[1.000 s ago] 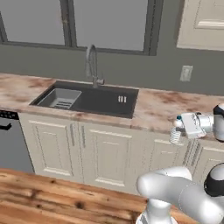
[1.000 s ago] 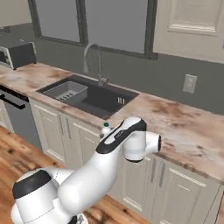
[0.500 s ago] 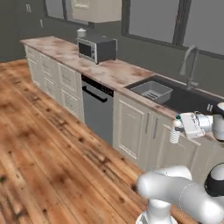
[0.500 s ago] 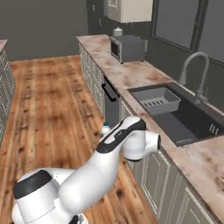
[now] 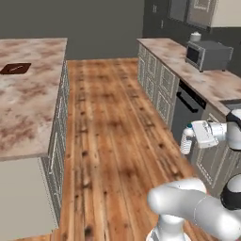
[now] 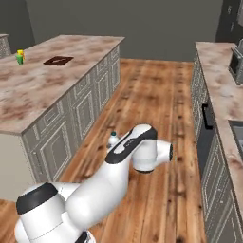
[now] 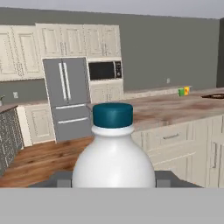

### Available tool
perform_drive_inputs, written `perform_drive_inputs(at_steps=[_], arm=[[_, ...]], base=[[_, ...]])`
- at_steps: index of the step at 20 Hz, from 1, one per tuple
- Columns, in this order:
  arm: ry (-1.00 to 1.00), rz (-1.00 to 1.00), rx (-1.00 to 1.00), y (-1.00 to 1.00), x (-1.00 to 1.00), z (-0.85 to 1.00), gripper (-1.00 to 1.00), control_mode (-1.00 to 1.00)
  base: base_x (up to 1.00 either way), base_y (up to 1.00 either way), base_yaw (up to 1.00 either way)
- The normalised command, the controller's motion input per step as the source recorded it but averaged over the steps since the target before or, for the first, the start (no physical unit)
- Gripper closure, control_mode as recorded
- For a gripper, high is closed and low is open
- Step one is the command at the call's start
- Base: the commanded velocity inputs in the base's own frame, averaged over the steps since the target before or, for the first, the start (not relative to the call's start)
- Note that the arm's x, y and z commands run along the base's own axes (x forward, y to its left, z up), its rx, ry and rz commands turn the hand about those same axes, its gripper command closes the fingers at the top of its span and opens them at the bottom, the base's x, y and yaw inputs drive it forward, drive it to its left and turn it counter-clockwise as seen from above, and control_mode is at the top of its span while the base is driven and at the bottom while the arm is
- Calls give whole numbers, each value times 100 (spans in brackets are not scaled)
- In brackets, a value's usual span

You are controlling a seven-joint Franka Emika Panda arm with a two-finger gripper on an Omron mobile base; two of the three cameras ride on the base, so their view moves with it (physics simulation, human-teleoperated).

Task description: Place the drinks on the dining counter in a tight cluster.

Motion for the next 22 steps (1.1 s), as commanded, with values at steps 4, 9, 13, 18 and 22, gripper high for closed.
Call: perform_drive_inputs(at_steps=[4,9,13,18,22], arm=[[0,0,0,0,0,0,100,100],[0,0,0,0,0,0,100,100],[0,0,0,0,0,0,100,100],[0,0,0,0,0,0,100,100],[0,0,0,0,0,0,100,100]], base=[[38,0,59],[84,0,16],[91,0,7],[88,0,10],[88,0,13]])
